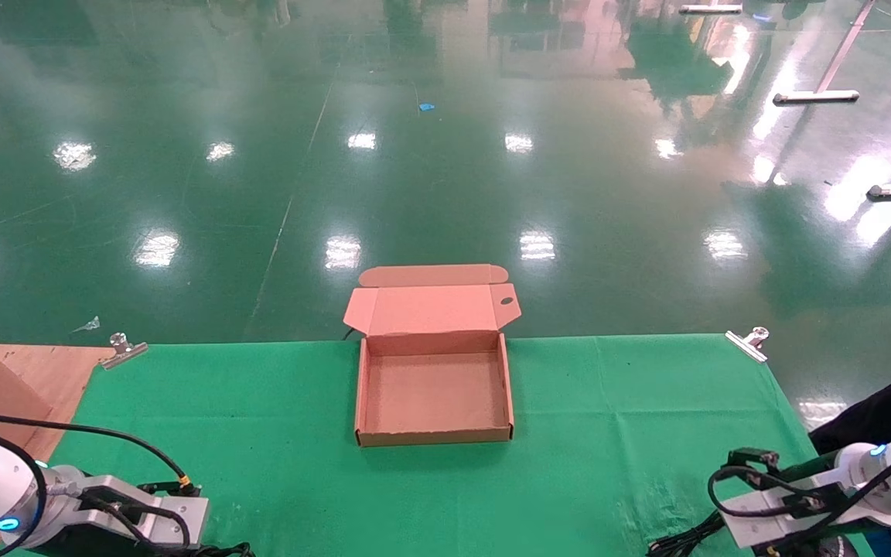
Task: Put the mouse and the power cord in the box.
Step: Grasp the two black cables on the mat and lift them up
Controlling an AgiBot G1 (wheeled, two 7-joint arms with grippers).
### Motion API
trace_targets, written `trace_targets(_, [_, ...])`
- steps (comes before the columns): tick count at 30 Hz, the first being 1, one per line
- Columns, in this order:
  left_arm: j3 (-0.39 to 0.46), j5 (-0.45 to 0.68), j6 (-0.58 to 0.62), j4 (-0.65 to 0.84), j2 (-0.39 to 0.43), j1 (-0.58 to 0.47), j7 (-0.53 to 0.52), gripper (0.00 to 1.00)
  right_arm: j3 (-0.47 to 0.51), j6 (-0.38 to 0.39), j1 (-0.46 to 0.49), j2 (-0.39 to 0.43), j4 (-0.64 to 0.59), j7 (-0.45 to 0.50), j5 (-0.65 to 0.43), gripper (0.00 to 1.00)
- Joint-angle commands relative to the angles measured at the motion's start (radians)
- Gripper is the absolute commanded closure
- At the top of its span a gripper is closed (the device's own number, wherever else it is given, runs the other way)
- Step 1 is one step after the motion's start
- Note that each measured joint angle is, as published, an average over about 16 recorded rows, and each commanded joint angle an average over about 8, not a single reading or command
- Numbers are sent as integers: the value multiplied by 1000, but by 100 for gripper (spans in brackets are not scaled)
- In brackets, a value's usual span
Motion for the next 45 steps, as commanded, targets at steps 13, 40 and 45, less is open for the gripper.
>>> trace_targets(13, [-3, -4, -75, -1, -3, 24, 7, 100, 0, 11, -1, -21, -9, 7, -1, 57])
trace_targets(40, [-10, -14, -15, -2, -23, 8, 28, 100, -3, -149, 31, -6, -13, -14, -5, 100])
trace_targets(45, [-8, -12, -8, -1, -23, 6, 29, 100, -4, -124, 24, -3, -10, -19, -6, 100])
